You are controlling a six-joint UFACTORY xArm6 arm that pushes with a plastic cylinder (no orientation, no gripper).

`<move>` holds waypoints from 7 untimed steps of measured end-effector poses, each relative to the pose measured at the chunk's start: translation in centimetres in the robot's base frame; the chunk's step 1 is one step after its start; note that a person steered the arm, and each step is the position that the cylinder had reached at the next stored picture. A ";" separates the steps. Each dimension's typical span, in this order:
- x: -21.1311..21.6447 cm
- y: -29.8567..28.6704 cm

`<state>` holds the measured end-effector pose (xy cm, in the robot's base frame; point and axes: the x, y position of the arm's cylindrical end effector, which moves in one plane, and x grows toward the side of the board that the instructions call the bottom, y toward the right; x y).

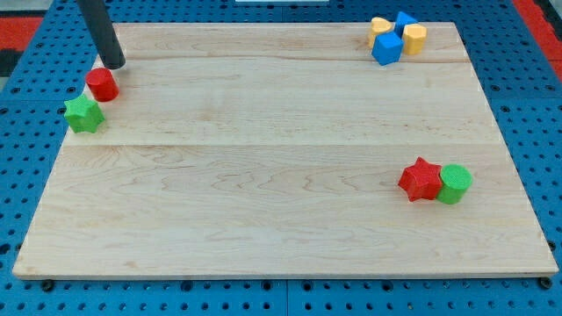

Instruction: Push the red circle closer to green star

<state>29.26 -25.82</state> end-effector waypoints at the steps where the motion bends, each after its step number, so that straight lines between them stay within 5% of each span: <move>1: 1.2 -1.1; 5: 4.0 -2.0; 7: 4.0 5.6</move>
